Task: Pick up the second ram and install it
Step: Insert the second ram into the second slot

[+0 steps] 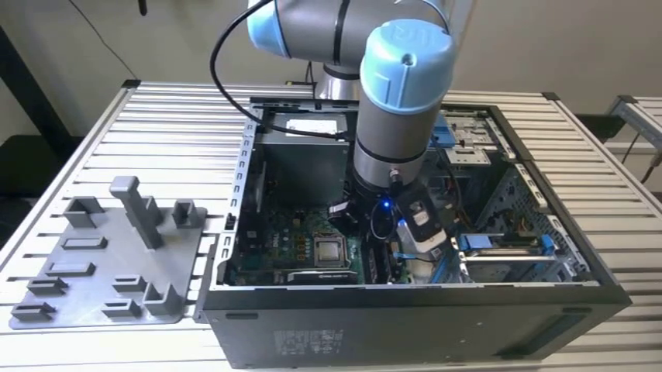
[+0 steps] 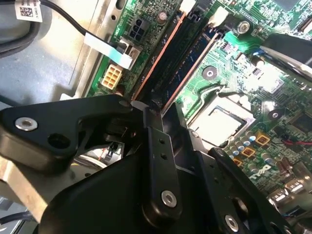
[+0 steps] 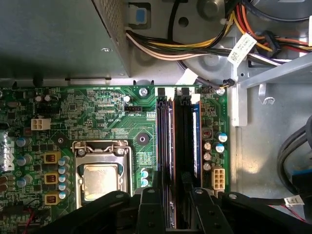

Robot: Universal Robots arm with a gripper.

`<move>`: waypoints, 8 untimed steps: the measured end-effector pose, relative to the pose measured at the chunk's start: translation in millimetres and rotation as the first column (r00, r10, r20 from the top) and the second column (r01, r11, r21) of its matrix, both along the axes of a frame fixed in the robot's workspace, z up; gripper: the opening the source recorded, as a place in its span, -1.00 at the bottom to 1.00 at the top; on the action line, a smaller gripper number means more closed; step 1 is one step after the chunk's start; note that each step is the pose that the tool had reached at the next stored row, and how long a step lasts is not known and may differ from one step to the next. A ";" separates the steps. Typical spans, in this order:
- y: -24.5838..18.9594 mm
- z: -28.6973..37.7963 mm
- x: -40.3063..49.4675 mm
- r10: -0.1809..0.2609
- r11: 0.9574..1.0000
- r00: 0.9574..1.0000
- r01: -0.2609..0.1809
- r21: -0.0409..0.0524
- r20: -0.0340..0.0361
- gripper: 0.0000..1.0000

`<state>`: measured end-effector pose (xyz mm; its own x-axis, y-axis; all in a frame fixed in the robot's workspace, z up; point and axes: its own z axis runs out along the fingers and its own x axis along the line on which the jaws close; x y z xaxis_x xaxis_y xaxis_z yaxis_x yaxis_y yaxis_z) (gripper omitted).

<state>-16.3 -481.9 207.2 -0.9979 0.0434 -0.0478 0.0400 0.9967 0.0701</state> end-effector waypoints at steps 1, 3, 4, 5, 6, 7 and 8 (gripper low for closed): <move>0.0 0.8 0.0 0.000 1.000 1.000 0.000 0.000 0.000 -0.44; 0.0 3.0 0.0 0.000 1.000 1.000 0.000 0.000 0.000 -0.44; 0.0 6.5 0.0 -0.001 1.000 1.000 0.001 0.000 -0.001 -0.44; 0.0 10.8 0.0 -0.001 1.000 1.000 0.001 0.000 -0.001 -0.44; 0.0 15.4 0.0 -0.001 1.000 1.000 0.001 0.000 -0.002 -0.44; 0.0 20.0 0.0 -0.001 1.000 1.000 0.001 0.000 -0.002 -0.44; 0.0 24.5 0.0 -0.001 1.000 1.000 0.001 0.000 -0.002 -0.44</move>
